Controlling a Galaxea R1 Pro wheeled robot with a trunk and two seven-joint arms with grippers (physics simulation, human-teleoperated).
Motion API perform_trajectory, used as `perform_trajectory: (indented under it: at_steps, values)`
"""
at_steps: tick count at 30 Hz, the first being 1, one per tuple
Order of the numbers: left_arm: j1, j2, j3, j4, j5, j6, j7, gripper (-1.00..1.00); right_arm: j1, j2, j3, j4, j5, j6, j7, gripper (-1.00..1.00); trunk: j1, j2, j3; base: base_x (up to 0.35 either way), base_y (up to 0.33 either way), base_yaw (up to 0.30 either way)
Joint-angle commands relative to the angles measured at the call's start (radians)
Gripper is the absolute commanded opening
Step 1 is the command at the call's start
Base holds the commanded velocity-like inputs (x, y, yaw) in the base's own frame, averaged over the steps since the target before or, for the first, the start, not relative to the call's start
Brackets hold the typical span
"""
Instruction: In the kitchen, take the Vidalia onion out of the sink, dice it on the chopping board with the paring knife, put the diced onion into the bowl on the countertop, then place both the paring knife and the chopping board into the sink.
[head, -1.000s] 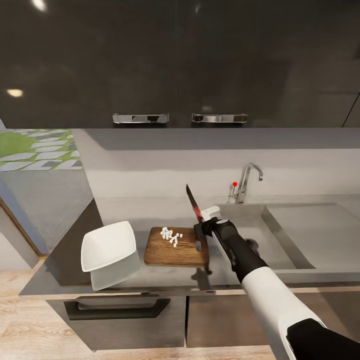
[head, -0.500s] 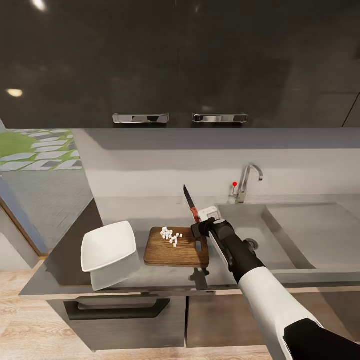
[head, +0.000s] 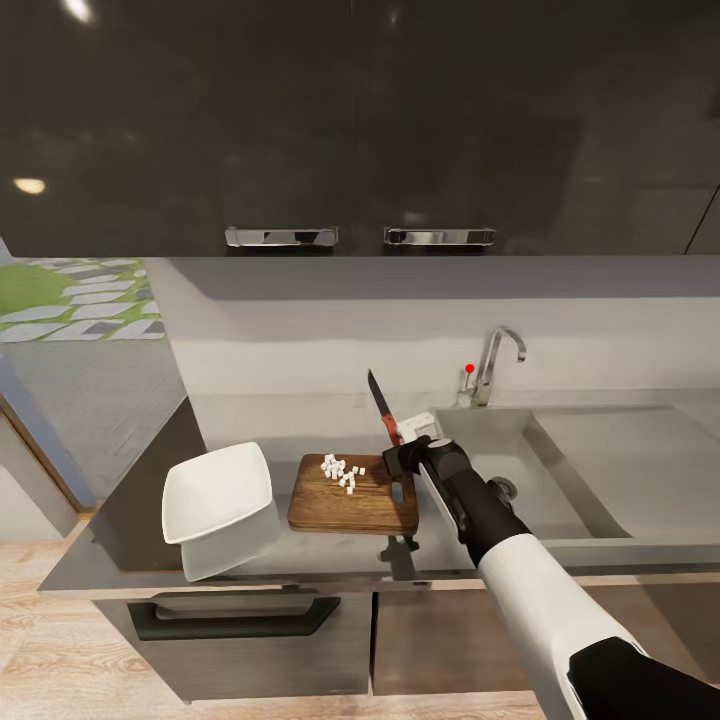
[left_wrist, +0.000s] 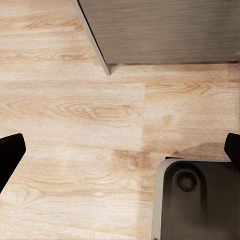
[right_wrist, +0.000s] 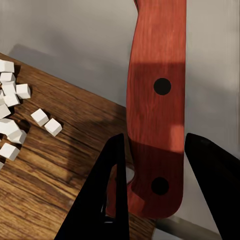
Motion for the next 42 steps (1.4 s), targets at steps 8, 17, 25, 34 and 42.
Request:
perform_trajectory:
  at_steps: [8,17,25,34,42]
  values:
    - [0.000,0.001,-0.008,-0.003,0.011,-0.001,0.003,1.00,-0.001,-0.007,-0.002,0.000,0.012,0.006,0.114,-1.00,0.001,-0.002,-0.002,0.000,0.000,0.000]
    - [0.000,0.004,-0.008,-0.003,0.010,-0.001,0.002,1.00,-0.001,-0.009,-0.003,0.000,0.016,0.007,0.127,-1.00,0.001,-0.002,-0.002,0.000,0.000,0.000]
    - [0.000,0.004,-0.010,-0.005,0.007,-0.003,-0.002,1.00,-0.001,-0.009,-0.003,0.000,0.017,0.008,0.120,-1.00,0.001,-0.002,-0.002,0.000,0.000,0.000]
    - [0.000,0.005,-0.011,-0.003,0.006,-0.005,-0.009,1.00,-0.001,-0.010,-0.006,-0.001,0.018,0.008,0.119,-1.00,0.001,-0.002,-0.002,0.000,0.000,0.000]
    - [0.000,0.004,-0.011,-0.003,0.006,-0.006,-0.009,1.00,-0.001,-0.010,-0.017,0.015,0.018,0.002,0.106,-1.00,0.001,-0.002,-0.002,0.000,0.000,0.000]
